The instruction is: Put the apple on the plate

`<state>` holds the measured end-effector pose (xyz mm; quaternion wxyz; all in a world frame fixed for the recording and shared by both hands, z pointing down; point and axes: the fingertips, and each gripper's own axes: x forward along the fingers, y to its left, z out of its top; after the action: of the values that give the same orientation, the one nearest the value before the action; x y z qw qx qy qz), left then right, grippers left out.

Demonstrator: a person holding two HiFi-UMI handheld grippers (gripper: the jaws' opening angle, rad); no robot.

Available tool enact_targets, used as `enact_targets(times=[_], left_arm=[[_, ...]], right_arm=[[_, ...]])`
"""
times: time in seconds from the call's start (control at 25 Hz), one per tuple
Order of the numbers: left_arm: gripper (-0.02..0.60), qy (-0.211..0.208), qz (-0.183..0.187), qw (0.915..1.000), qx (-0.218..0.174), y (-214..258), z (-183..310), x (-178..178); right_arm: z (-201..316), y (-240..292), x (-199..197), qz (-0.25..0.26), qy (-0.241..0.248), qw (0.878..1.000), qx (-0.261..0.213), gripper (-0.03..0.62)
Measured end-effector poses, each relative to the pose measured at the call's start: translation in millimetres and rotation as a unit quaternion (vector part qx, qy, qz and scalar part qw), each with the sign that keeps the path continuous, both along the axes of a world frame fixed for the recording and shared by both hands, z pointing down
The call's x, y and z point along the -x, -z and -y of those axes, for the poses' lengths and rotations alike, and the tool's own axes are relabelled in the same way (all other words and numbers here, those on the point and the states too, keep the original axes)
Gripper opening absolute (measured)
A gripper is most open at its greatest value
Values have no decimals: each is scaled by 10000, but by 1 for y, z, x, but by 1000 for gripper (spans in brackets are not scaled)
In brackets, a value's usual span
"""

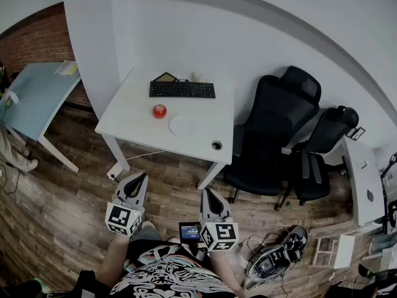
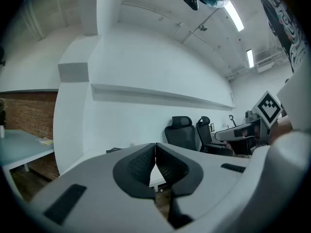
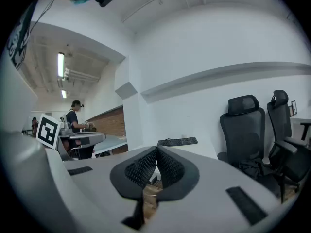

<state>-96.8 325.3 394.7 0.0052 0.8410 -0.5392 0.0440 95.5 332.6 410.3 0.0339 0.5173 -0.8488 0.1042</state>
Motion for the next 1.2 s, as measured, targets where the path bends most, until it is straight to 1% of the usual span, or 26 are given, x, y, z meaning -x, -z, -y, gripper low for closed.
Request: enact_targets(times=[0.24,0.48,0.68,0.92,1.12,1.2], left_arm=[[17,16,25,10000,19,-1,-6,-2],[17,96,38,9999,11,1,-17,-1],[17,226,77,9997,-2,5,-21,9],[17,243,99,9997,-31,6,-14,10],[17,207,107,9997,19,-2,0,8],[17,199,100,9997,39,-5,9,8]], right_arm=[[-3,-2,-2,19,1,10000,10,28],[-6,4,10,11,196,9998,-59,28],[-7,4,5,205,15,9998,-15,29],[3,5,-5,303,-99,9995,-62,29],[17,-1,-6,69,-176,9998,-31,29],[25,-4,-6,56,-163,9999,-12,29]])
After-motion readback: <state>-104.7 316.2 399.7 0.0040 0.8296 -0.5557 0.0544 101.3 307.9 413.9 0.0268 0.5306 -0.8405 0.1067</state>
